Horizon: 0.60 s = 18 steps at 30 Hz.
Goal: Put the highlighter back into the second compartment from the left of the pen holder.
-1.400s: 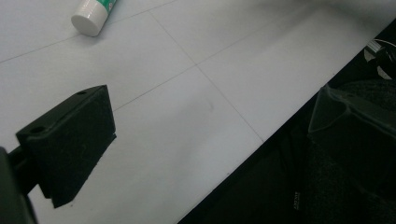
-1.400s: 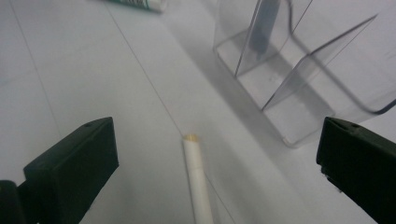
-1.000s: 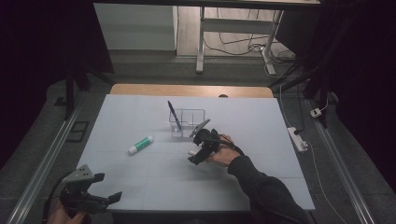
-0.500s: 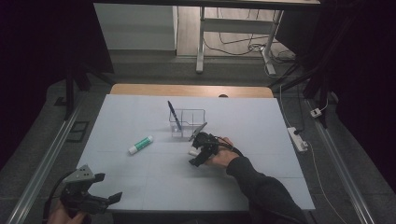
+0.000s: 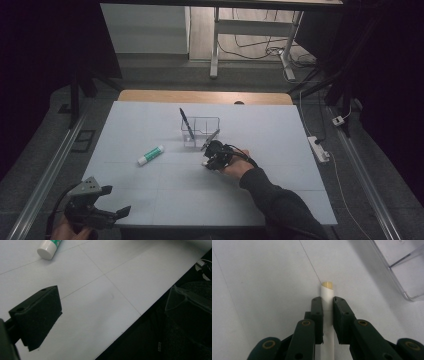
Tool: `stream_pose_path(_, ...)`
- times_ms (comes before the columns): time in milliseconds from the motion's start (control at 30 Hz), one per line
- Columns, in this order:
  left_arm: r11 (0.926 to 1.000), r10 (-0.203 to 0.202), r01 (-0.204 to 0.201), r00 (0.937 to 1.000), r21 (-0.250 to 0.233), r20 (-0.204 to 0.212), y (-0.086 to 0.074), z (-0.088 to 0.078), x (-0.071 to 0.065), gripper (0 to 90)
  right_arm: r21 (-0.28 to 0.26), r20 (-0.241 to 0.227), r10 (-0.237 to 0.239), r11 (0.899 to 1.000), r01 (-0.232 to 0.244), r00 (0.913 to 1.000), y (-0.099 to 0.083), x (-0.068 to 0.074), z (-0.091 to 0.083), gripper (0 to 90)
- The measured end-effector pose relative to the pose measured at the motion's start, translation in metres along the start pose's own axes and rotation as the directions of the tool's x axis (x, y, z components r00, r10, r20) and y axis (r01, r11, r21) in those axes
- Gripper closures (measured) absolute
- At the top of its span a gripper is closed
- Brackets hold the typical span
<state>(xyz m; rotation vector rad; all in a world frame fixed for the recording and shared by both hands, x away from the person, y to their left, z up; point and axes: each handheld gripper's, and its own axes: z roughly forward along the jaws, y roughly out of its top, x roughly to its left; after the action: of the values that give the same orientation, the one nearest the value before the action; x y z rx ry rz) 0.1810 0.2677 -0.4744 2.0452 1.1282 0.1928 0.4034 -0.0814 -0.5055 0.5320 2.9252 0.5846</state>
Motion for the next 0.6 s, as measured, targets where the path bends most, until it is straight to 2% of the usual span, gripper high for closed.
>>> stream_pose_path(33,1.0,0.0,0.0,1.0,0.0,0.0,0.0,0.0,0.0,0.8,-0.004,0.002,-0.009,1.0,0.009,1.0,0.0,-0.001,0.0,78.7)
stream_pose_path(100,1.0,-0.001,0.001,1.0,0.0,0.001,0.0,0.0,0.0,0.8,-0.016,-0.002,0.008,1.0,-0.009,1.0,-0.001,0.0,0.0,78.8)
stream_pose_path(233,1.0,0.0,0.0,1.0,0.0,0.001,0.0,0.0,0.0,0.8,-0.025,0.006,0.013,1.0,-0.013,0.9999,-0.002,0.0,-0.001,78.9)
stream_pose_path(433,1.0,-0.001,0.001,1.0,-0.001,0.002,0.0,0.0,0.0,0.8,-0.086,-0.01,0.048,0.995,-0.049,0.9988,-0.002,-0.002,-0.009,78.9)
stream_pose_path(600,1.0,0.001,-0.001,1.0,-0.001,0.001,0.0,0.0,0.0,0.9,-0.14,-0.01,0.054,0.989,-0.055,0.9985,-0.001,-0.001,-0.02,78.8)
